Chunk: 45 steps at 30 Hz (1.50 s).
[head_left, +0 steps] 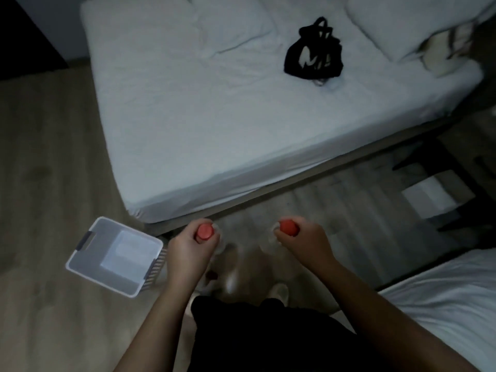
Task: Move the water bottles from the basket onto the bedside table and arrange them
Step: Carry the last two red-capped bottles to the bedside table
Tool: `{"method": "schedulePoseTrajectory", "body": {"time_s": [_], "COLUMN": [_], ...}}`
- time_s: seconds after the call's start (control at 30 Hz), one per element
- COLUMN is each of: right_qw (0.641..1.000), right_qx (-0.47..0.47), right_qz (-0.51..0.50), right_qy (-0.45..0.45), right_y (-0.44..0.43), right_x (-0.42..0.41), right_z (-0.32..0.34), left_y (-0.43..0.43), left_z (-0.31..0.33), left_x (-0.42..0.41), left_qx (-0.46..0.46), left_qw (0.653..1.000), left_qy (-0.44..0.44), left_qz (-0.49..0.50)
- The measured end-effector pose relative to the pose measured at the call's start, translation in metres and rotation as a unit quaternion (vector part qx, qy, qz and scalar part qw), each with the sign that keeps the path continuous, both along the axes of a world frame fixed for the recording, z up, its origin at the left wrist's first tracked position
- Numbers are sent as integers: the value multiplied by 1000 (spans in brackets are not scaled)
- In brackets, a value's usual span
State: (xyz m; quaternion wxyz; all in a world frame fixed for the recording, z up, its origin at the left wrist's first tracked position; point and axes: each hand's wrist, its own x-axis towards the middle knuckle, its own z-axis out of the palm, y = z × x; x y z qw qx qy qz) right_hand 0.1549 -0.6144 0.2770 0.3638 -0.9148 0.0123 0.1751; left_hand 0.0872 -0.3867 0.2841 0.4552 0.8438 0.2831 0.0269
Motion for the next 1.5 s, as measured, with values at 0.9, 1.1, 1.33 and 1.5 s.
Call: {"method": "schedulePoseTrajectory", "body": {"time_s": [0.9,1.1,1.33,1.5], "right_qw": [926,891,856,844], "right_qx": [25,24,49,76], "right_qz": [-355,-437,-496,-515], "right_qy": [-124,-122,-136,-130], "right_y": [-328,-373,-416,-448], "right_x": [116,183,240,261], "right_z": [53,65,66,60], "left_y": [-338,-397,-454,-493], "left_z": [36,50,50,51], "left_x": [299,402,484,513], "left_qx": [-71,-38,-3,1], "left_qw": [911,855,828,814], "left_qy": [-60,-32,-25,-25], "left_qz": [-402,-516,-560,-580]}}
